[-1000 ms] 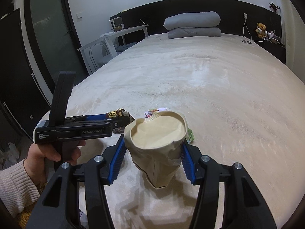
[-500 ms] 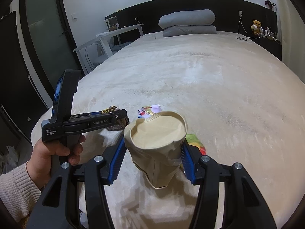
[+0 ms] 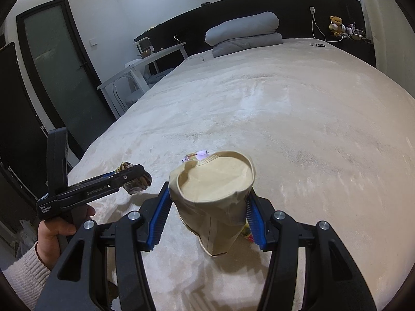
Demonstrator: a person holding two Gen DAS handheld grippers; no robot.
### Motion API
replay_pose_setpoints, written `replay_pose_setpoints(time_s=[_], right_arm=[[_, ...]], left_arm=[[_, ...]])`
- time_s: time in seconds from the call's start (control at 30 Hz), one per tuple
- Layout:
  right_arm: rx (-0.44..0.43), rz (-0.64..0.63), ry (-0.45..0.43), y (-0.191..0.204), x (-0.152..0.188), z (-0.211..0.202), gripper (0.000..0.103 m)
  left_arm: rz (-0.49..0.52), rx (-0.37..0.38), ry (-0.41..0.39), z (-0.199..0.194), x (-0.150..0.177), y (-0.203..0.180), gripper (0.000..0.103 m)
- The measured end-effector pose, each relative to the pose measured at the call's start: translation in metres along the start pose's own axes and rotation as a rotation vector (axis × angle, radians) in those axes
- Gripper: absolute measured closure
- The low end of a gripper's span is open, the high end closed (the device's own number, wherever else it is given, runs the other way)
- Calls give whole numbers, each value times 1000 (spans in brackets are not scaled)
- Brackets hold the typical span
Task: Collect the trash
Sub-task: 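Carry the paper bag and snack box down over the floor trash bag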
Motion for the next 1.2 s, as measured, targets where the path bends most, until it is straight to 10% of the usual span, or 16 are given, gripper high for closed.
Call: replay_pose_setpoints(time_s=[1.2], right_arm=[[-29,-38,-46,24,120,-108,49]], left_arm=[[112,191,-91,-138,133,-82,44]])
Point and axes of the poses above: each gripper's, at about its wrist camera, not at the fingertips, and z roughly the way its jaws point, y to its left, x to its underside, the point moved 6 cm from there along z, roughly the way its jaws point, and after that the axes turned 6 degrees about z, right-handed, at the moved point
